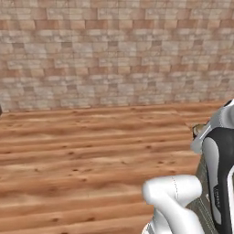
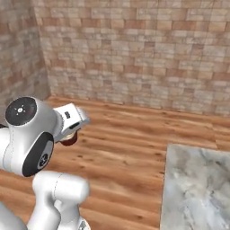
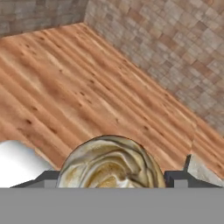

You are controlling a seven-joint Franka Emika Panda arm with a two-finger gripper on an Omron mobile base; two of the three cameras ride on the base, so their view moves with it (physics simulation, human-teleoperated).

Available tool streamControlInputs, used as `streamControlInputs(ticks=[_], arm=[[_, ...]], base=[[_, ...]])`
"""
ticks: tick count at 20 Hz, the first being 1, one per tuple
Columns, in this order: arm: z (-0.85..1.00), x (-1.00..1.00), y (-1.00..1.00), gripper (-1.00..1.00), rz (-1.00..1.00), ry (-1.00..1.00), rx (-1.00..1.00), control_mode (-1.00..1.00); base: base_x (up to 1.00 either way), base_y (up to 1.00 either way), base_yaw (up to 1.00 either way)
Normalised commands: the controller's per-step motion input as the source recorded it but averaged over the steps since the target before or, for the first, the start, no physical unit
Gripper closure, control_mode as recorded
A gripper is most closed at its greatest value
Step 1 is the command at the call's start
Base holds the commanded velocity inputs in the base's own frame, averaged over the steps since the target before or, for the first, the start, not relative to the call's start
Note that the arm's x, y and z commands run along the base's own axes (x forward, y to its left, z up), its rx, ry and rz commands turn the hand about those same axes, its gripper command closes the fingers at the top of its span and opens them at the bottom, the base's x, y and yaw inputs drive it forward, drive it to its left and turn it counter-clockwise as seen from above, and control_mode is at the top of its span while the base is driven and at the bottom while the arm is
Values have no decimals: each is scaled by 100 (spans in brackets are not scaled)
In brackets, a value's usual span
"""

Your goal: Take the cupcakes from the fridge and place them on the empty tray on the dining counter.

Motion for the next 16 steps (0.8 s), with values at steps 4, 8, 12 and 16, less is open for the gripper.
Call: streamControlInputs(ticks=[4, 8, 12, 16], arm=[[0, 0, 0, 100, 0, 0, 0, 100], [0, 0, 0, 100, 0, 0, 0, 100], [0, 0, 0, 100, 0, 0, 0, 100], [0, 0, 0, 100, 0, 0, 0, 100]], base=[[100, 5, -28], [100, 0, -41], [100, 7, -47], [100, 23, -44]])
